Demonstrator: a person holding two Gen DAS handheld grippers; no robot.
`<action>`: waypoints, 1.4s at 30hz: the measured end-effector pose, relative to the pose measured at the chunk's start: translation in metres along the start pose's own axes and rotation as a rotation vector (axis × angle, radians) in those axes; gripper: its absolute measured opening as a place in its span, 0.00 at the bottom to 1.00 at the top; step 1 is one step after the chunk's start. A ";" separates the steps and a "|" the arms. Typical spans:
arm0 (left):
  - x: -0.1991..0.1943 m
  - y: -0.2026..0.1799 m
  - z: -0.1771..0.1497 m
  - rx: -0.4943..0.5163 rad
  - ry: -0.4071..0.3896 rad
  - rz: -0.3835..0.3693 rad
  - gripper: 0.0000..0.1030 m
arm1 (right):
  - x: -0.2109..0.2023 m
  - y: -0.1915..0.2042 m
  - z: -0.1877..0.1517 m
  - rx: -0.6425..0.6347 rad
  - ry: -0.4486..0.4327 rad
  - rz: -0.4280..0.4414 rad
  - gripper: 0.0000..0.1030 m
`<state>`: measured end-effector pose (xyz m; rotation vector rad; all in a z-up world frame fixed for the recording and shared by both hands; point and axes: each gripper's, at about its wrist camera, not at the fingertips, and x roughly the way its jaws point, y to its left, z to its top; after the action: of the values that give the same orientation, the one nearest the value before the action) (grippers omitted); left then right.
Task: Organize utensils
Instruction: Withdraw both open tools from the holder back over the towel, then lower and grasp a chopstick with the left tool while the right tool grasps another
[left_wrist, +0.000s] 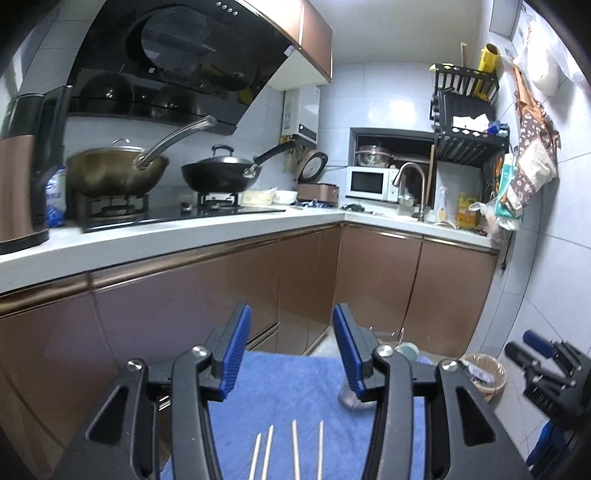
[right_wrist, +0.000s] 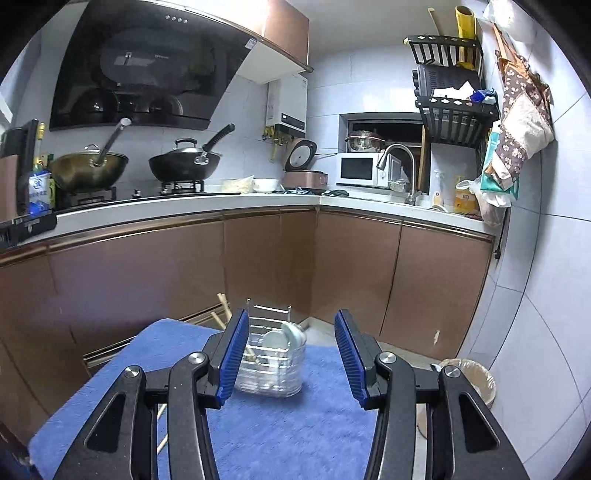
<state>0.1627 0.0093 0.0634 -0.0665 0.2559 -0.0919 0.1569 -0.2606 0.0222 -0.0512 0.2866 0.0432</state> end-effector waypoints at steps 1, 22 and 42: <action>-0.005 0.004 -0.004 0.001 0.009 0.007 0.43 | -0.003 0.002 -0.002 0.001 0.001 0.005 0.44; 0.031 0.028 -0.082 -0.006 0.395 -0.122 0.43 | 0.013 0.044 -0.042 0.000 0.177 0.162 0.44; 0.213 0.078 -0.196 -0.077 0.881 -0.080 0.35 | 0.198 0.089 -0.112 0.059 0.658 0.370 0.30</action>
<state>0.3240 0.0549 -0.1849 -0.1104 1.1379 -0.1883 0.3103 -0.1707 -0.1454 0.0495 0.9530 0.3899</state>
